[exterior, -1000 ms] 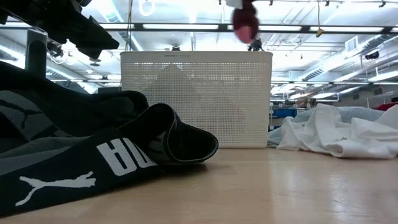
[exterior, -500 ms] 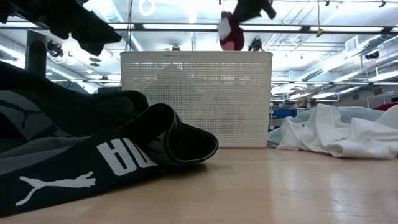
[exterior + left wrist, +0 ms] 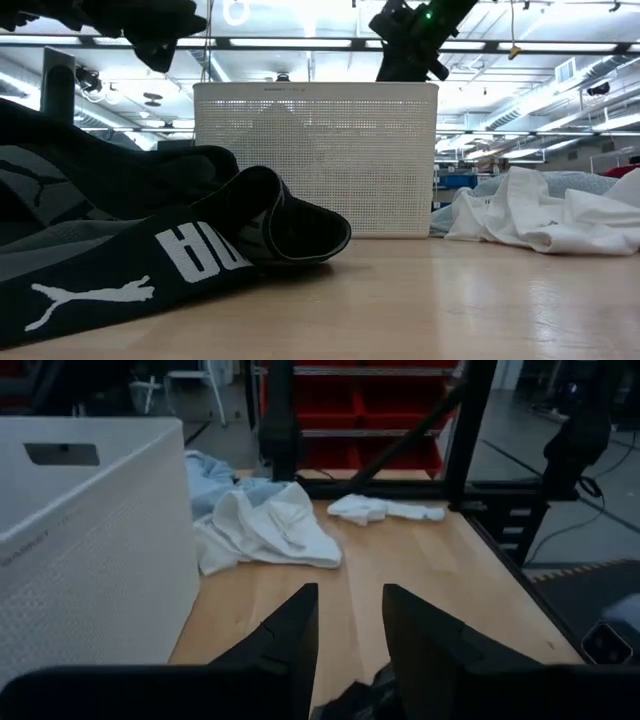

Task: Sort clothes
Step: Put the black boxers into the laundry bin

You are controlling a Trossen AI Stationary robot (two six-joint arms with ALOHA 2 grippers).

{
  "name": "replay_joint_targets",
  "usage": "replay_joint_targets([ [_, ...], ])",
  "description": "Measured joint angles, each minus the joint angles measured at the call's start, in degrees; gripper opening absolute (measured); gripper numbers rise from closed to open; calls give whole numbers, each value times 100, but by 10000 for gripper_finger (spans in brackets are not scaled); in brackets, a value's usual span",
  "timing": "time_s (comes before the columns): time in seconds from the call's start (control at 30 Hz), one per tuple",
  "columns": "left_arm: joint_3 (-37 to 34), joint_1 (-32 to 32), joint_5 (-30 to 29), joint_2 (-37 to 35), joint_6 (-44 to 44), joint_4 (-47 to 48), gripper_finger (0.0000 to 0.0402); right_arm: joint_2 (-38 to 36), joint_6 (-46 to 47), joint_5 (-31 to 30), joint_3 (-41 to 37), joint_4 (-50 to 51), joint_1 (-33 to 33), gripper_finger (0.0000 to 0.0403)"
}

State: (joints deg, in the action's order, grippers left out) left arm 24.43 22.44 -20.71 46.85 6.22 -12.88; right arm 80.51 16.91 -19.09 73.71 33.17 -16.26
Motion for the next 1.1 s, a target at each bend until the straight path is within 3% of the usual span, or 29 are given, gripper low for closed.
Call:
replay_joint_targets([
  [0.3, -2, 0, -381, 0, 483, 196, 119, -142, -17, 124, 2, -64, 325, 195],
  [0.5, 86, 0, -496, 0, 468, 409, 119, -286, 2, 583, 8, -85, 805, 194],
  [0.77, 1095, 55, -412, 107, 1061, 2716, 119, -328, 116, 361, 9, 99, 1569, 181],
  [1.1, 2457, 355, -358, 759, 2024, 5843, 119, -326, 1112, -175, 7, 1277, 2596, 176],
])
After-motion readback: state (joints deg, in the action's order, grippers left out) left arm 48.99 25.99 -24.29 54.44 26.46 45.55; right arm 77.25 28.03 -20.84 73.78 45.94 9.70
